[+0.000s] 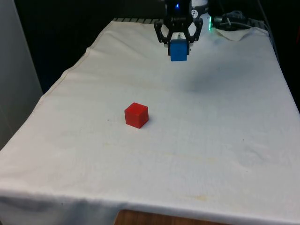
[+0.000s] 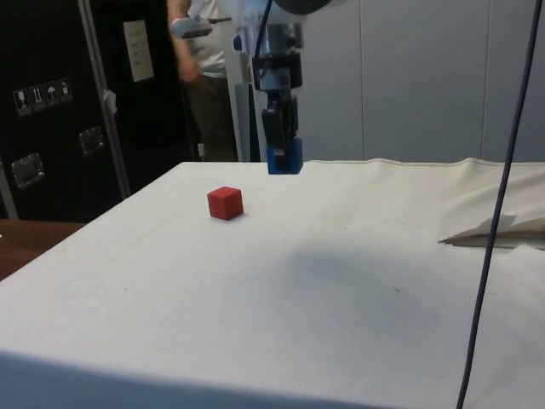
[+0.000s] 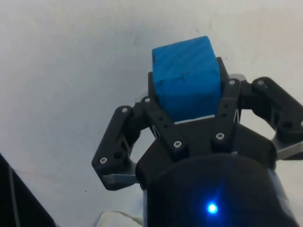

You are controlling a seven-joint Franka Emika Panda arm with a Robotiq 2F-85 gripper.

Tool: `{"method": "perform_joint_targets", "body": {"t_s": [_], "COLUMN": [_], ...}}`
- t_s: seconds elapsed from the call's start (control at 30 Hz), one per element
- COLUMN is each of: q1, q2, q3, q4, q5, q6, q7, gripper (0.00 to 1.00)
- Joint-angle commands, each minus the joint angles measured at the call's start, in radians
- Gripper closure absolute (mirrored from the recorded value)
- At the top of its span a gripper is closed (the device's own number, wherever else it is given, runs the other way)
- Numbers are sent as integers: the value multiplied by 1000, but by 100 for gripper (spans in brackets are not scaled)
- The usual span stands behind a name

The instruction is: Stack the two cubes.

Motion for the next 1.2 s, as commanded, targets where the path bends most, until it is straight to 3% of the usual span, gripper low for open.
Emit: {"method": "perform_joint_targets", "body": {"t_s": [0.0,0.17,0.77,0.83,0.93,1.0,1.03,1.07,1.17], "q1": [-2,0,-7,-2,-8,-8,-3,-8,-7], "q2": [2,7,174,173,212,240,232,250,285], "q3": [-2,-12,-52,-56,-61,-66,-69,-68,-70], "q4": [15,45,277,273,329,368,355,382,431], "q5": [-4,0,19,8,27,31,20,31,31], "q6": [-22,-43,-121,-108,-135,-148,-134,-152,-166], "q7": [1,-4,-57,-47,-69,-75,-65,-76,-79], "gripper": [100,100,100,100,100,100,100,100,100]}}
